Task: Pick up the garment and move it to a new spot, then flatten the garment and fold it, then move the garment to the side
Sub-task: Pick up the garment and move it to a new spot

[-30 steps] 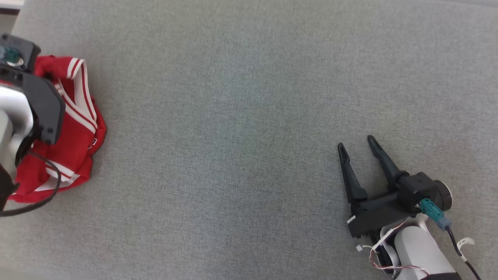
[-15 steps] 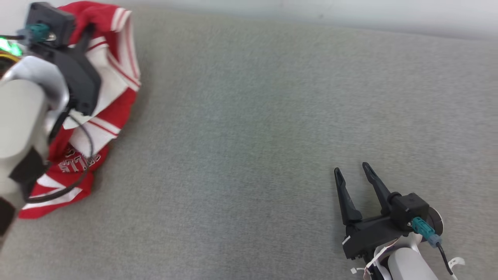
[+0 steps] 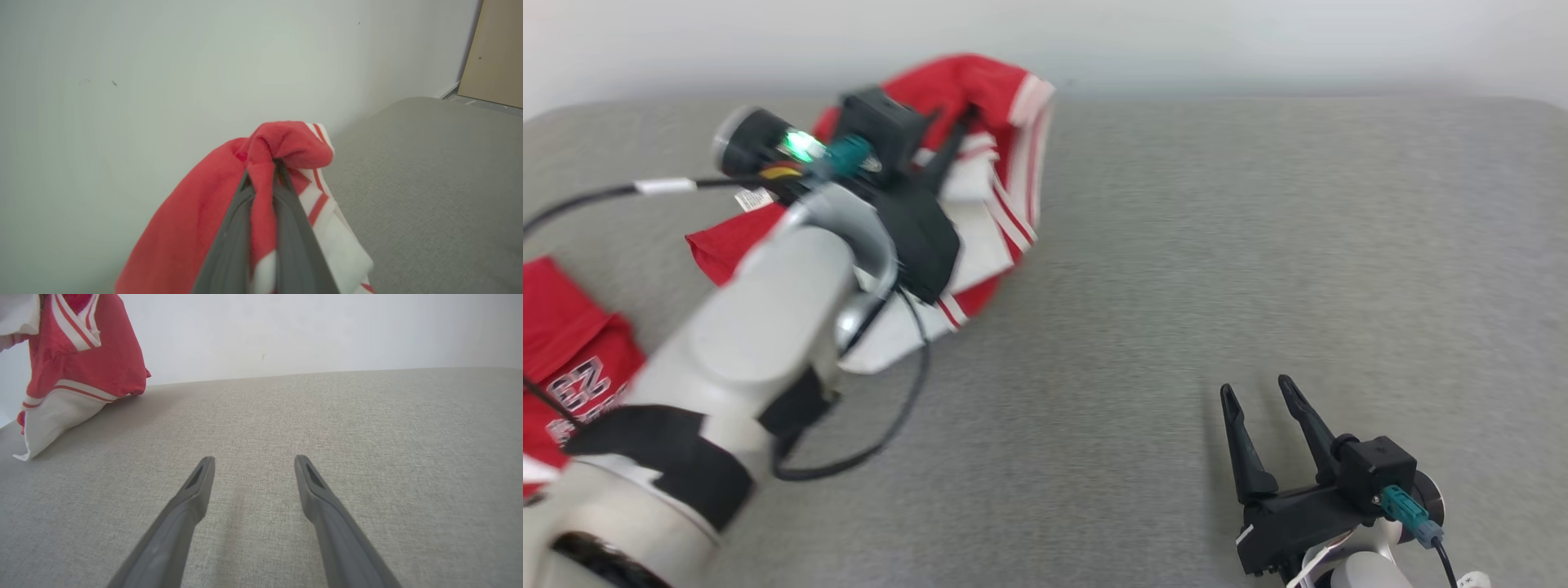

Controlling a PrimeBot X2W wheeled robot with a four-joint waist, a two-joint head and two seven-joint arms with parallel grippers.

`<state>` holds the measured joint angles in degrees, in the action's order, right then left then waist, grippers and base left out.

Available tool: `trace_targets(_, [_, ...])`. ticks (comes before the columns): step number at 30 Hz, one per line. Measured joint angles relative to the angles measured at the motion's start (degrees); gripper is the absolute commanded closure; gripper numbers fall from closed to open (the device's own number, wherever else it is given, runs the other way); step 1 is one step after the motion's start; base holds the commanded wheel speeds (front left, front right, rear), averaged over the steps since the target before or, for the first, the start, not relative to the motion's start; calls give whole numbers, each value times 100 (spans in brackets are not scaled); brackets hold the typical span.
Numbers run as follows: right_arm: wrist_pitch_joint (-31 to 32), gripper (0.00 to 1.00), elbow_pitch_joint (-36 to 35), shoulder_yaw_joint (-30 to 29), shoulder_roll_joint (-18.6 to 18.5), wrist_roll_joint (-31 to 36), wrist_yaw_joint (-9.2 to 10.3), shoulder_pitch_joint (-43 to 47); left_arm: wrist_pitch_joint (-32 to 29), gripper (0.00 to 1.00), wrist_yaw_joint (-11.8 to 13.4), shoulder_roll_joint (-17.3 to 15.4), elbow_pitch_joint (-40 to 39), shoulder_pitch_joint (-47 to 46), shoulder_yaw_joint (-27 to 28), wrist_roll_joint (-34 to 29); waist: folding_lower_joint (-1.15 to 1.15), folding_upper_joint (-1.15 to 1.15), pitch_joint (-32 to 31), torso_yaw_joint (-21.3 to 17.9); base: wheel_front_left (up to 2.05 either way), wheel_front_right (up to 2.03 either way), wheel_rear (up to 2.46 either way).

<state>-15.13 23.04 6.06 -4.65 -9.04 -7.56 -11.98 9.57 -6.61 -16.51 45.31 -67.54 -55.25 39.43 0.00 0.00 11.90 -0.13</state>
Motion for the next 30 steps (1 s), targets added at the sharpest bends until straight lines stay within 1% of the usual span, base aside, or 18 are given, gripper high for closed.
trace_targets(1, [0,0,7,-1,8,-1,0,46,53,100,-2,174,-9,94,-36,37,0,0,-43,-154,0,0,0])
trace_targets(7, [0,0,-11,-34,20,-2,0,60,227,100,-45,781,37,347,-223,163,0,0,-118,-622,0,0,0])
trace_targets(10, [-1,0,-21,-37,29,-3,0,59,300,100,-52,1026,93,466,-348,199,0,0,-125,-841,0,0,0])
trace_targets(15, [0,0,-34,-22,54,-7,0,53,424,100,-57,1182,289,725,-557,236,0,0,-102,-1142,0,0,0])
trace_targets(18, [0,0,-48,-43,64,-7,0,50,500,100,-88,1250,332,878,-620,233,0,0,-64,-1251,0,0,0])
trace_targets(19, [0,0,-53,-54,66,-7,0,50,508,98,-89,1265,335,932,-621,234,0,0,-45,-1267,0,0,0])
trace_targets(20, [0,0,-56,-73,67,-7,0,50,531,60,-89,1273,346,992,-615,234,0,0,-26,-1274,0,0,0])
trace_targets(21, [0,0,-54,-87,69,-7,0,49,532,0,-89,1278,367,1053,-591,237,0,0,-14,-1271,0,0,0])
trace_targets(25, [0,0,-55,-115,90,-7,0,36,542,0,-90,1228,221,1269,-259,138,0,0,-12,-1186,0,0,0])
trace_targets(30, [0,0,-59,-130,100,-2,0,31,546,0,-89,993,52,1744,209,-116,0,0,-70,-1020,0,0,0])
